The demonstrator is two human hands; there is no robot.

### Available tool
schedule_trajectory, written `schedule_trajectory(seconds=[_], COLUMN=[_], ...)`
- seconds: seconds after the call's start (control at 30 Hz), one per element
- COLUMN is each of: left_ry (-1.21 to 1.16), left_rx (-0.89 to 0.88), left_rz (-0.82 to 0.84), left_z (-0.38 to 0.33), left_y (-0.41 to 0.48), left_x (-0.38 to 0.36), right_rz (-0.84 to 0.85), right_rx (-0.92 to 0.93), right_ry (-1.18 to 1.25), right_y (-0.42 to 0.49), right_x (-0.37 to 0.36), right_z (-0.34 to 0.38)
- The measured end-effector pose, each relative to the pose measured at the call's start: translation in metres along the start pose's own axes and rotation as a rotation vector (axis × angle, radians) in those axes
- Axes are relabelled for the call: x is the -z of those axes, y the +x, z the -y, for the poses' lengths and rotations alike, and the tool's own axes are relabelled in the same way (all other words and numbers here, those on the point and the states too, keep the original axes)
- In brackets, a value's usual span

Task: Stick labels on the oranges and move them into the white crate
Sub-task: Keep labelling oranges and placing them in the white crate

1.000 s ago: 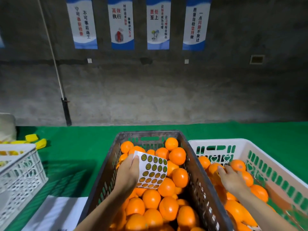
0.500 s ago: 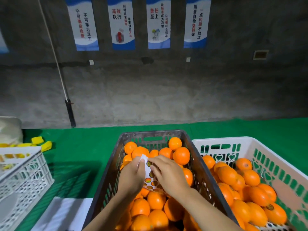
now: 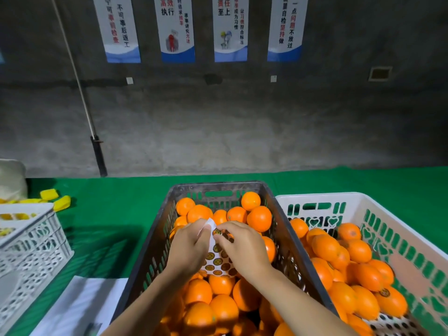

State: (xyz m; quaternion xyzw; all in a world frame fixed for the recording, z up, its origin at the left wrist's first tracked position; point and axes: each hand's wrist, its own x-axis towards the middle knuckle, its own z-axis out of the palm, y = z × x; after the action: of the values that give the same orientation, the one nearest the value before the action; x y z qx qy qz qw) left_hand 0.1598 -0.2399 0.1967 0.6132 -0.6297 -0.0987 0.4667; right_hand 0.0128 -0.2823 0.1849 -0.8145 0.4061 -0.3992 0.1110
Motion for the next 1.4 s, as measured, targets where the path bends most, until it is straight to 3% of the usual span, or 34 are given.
schedule_trajectory(seconds=[0.47,0.83,1.07,1.27,1.4], left_ry=[-0.052,-0.076,-0.083,-0.025,0.084], left_rx=[0.067,0.101,0.102,0.085,0.123], left_rz=[0.040,0.062,0.084,0.036,-0.155], left_z=[0.0013,0.0024,0.0034,0.0053,0.0060], left_y=[0.0018,0.0038,0.0047,0.0053,0.0080], left_x=[-0.0001,0.0008,-0.0019,-0.0034,-0.0020], right_rz=[-0.091,-0.049,-0.098,-0.038,-0.121], right_rx=[0.137,0.220,0.206,0.216,0.037], right_ry=[-0.141,-0.190,-0.210,-0.155,0.081], right_y=[-0.0038,-0.0032,-0.0021,-0.0035,0.0032], right_x=[0.0034,0.0042,0.0015,0.0018,0.0053], right_z=[0.0048,0.0041,0.0012,0.0000,0.0008])
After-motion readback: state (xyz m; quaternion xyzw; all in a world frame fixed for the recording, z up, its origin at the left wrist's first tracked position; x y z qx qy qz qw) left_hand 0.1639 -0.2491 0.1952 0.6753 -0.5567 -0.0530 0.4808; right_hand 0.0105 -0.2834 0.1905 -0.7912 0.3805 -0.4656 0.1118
